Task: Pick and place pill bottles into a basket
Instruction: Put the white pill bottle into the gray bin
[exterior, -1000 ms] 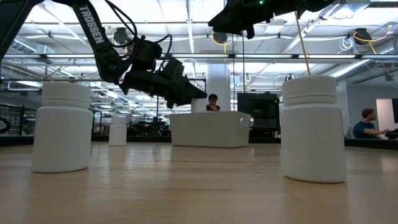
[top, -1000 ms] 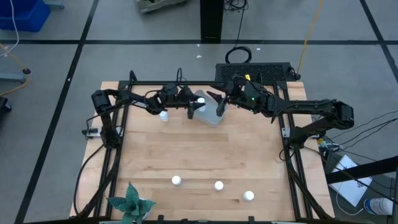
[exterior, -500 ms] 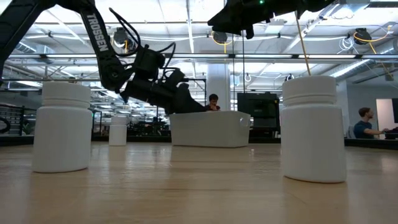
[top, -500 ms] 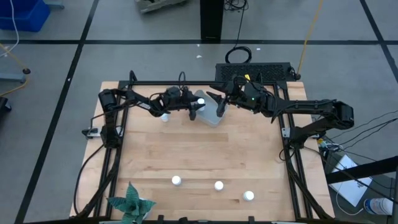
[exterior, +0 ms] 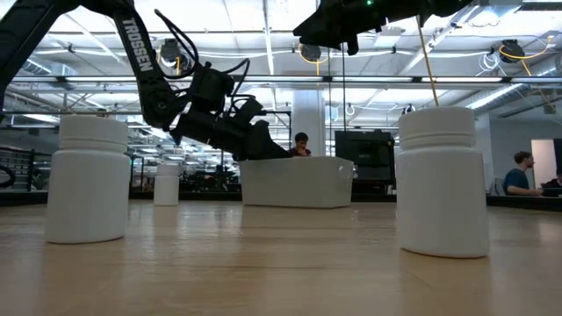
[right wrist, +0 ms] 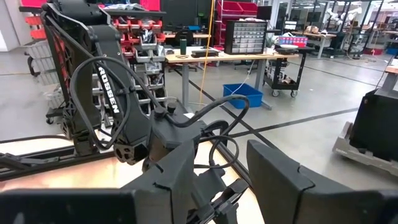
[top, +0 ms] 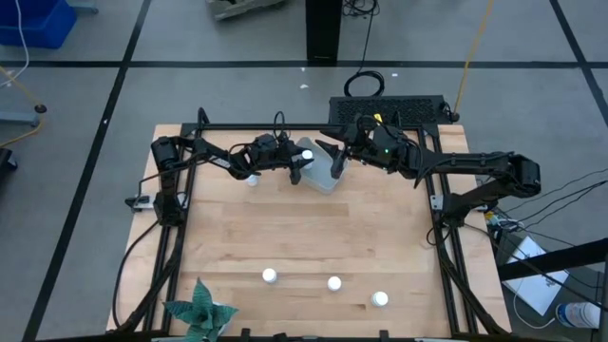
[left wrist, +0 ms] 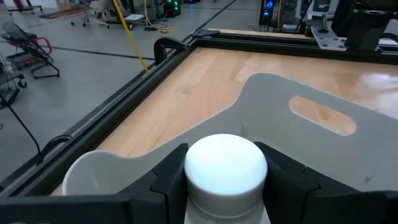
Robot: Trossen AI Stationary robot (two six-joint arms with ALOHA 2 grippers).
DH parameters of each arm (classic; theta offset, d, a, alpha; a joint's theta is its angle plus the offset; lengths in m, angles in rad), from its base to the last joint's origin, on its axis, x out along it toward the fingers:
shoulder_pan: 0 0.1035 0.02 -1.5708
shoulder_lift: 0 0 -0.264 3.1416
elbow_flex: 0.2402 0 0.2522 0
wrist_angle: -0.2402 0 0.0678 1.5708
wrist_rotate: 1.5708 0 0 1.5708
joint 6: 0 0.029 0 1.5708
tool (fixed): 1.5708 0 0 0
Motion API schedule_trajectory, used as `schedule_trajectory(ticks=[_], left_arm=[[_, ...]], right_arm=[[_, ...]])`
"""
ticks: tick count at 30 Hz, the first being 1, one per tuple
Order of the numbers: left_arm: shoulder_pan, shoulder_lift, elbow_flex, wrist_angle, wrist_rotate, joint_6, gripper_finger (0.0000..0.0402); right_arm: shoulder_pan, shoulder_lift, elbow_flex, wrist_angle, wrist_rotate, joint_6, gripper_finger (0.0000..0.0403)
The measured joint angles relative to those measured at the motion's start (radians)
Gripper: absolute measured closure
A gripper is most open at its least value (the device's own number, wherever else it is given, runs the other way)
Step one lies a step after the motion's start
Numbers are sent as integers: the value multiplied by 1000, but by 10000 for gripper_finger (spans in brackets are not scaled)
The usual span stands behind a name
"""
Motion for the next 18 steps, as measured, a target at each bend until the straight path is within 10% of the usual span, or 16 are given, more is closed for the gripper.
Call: schedule_trajectory(ticks=[18], left_arm=[[-38, -1, 1, -54, 6, 0, 240]], right_arm=[[0, 0, 0, 0, 0, 1, 264]])
